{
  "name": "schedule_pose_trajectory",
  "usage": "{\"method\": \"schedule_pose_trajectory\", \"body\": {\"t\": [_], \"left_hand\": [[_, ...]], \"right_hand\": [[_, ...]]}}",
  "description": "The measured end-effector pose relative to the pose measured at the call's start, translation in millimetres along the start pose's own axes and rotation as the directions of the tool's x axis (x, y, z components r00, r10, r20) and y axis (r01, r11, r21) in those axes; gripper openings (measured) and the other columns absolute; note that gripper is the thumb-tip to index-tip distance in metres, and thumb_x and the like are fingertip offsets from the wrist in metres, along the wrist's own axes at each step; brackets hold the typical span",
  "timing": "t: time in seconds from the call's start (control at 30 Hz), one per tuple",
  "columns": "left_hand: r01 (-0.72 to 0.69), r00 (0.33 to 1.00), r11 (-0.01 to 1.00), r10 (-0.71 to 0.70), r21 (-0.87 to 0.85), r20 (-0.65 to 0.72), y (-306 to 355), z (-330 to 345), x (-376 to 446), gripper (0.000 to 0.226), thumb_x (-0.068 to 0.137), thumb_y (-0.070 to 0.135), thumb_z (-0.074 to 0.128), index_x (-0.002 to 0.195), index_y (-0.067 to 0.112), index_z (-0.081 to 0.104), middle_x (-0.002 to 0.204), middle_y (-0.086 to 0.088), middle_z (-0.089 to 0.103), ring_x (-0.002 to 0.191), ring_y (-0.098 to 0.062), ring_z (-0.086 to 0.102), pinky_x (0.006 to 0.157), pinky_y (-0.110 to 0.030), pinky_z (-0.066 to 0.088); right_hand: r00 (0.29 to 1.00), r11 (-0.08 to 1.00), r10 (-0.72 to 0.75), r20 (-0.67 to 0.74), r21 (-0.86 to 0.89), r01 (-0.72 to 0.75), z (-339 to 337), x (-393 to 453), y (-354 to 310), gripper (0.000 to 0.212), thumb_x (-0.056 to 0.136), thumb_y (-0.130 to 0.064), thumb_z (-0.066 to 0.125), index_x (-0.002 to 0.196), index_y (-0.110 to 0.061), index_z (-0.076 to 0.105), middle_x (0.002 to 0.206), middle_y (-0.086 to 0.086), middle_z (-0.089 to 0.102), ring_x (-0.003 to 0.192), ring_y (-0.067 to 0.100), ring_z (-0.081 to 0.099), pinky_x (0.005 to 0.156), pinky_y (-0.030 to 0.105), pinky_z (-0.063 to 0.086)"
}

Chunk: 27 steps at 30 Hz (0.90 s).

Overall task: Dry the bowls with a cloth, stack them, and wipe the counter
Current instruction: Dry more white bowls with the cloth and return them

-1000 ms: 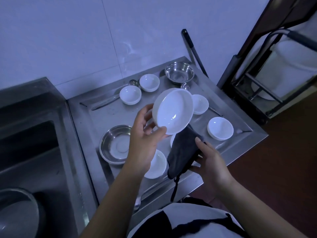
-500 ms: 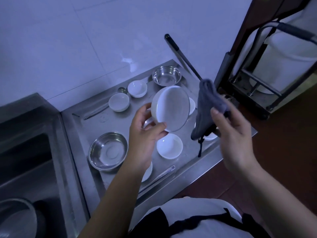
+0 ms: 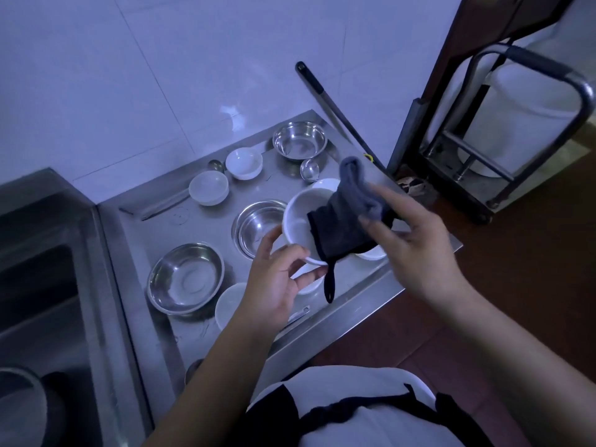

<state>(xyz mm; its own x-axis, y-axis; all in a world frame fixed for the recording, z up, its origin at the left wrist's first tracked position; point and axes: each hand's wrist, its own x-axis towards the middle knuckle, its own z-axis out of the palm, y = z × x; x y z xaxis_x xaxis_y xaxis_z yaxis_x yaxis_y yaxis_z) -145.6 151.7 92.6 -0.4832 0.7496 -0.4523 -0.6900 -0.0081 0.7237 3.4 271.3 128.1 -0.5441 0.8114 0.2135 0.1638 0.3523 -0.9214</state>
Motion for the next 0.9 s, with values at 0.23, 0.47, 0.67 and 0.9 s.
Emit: {"method": "schedule_pose_trajectory", "body": {"t": [0.23, 0.47, 0.67, 0.9], "left_hand": [[-0.106, 0.994, 0.982, 0.106, 0.158, 0.007, -5, 7, -12, 0.050, 0.087, -0.016, 0.056, 0.120, 0.021, 0.062, 0.112, -0.022, 0.067, 0.087, -0.028, 0.073, 0.084, -0.055, 0.060], [-0.217, 0.976, 0.944, 0.205, 0.248, 0.076, -8, 8, -13, 0.072, 0.082, -0.016, 0.061, 0.127, 0.040, 0.062, 0.118, -0.010, 0.064, 0.092, -0.024, 0.069, 0.078, -0.042, 0.060], [-0.364, 0.931, 0.894, 0.339, 0.260, 0.134, -2, 8, -15, 0.076, 0.083, -0.022, 0.056, 0.112, 0.046, 0.070, 0.106, 0.000, 0.072, 0.081, -0.010, 0.063, 0.065, -0.019, 0.051], [-0.358, 0.933, 0.901, 0.337, 0.245, 0.124, 5, -12, -12, 0.069, 0.086, -0.018, 0.061, 0.121, 0.042, 0.067, 0.116, 0.003, 0.074, 0.114, -0.021, 0.066, 0.083, -0.028, 0.056]], "right_hand": [[0.910, 0.837, 0.126, 0.395, -0.535, 0.117, 5, -22, 5, 0.053, 0.087, -0.064, 0.048, 0.126, -0.034, 0.068, 0.143, -0.010, 0.039, 0.123, 0.015, 0.044, 0.099, 0.038, 0.041], [0.878, 0.870, 0.470, -0.091, -0.119, -0.478, 5, -3, 4, 0.052, 0.070, -0.023, 0.091, 0.104, -0.018, 0.052, 0.117, 0.002, 0.051, 0.094, 0.016, 0.061, 0.064, 0.020, 0.044], [0.644, 0.598, 0.755, 0.122, 0.276, -0.753, 32, -2, 3, 0.054, 0.075, -0.017, 0.086, 0.121, -0.010, 0.058, 0.097, 0.008, 0.074, 0.073, 0.019, 0.071, 0.066, 0.029, 0.054], [0.701, 0.648, 0.703, 0.120, 0.299, -0.701, 62, 5, 2, 0.031, 0.079, -0.001, 0.076, 0.108, -0.006, 0.066, 0.082, 0.011, 0.071, 0.069, 0.025, 0.070, 0.074, 0.043, 0.063]]}}
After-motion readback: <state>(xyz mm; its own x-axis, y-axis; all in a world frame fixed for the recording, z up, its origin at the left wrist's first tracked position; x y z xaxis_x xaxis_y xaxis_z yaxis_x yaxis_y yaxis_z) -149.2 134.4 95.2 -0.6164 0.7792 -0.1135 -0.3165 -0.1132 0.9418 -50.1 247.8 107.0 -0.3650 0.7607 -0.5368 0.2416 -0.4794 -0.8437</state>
